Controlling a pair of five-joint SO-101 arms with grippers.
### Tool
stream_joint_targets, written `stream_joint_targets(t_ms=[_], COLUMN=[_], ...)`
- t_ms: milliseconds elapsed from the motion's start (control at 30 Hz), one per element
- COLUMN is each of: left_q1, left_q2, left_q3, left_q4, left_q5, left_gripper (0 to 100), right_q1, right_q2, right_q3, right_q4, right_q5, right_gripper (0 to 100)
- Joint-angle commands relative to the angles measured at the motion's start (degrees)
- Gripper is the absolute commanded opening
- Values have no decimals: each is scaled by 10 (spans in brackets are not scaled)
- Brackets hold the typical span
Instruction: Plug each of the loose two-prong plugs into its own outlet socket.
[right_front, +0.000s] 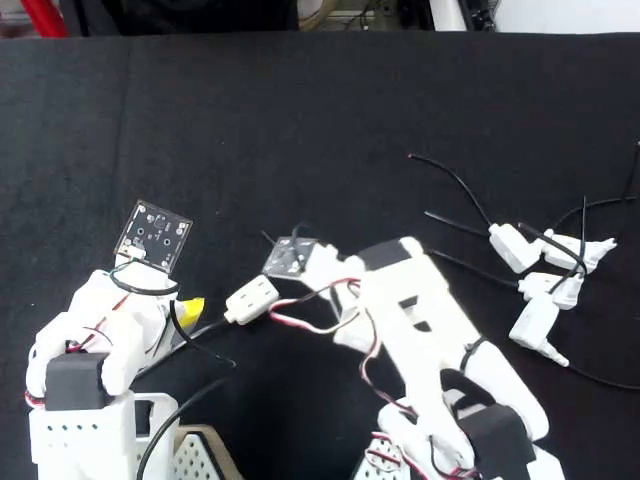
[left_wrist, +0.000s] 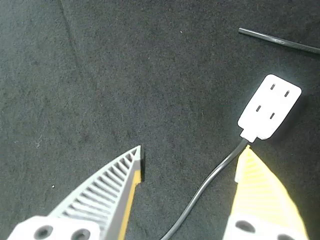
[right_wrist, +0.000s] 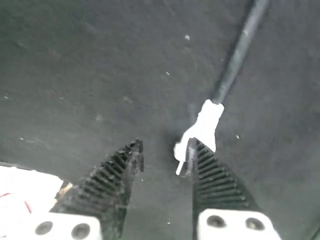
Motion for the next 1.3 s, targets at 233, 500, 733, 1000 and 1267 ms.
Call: stream_joint_targets(t_ms=[233,500,733,1000,1267], left_q1=[1,1,1,1,2], left_q2=[-5,-5,-5,-5,-5], left_q3=[-3,-2,-3,-4,-7], left_q4=[4,4,4,4,18], left_q5=[0,2,2,1,0], left_gripper=[300,300,300,300,300], right_q1=[-14,43,45,45,77], right_q2=[1,1,2,2,3], right_q3=[15,18,34,98,100], right_q4=[-3,-41,-60,-117,-128], right_q5=[-45,-22,-18,-18,-4], right_gripper=[134,189,185,185,184])
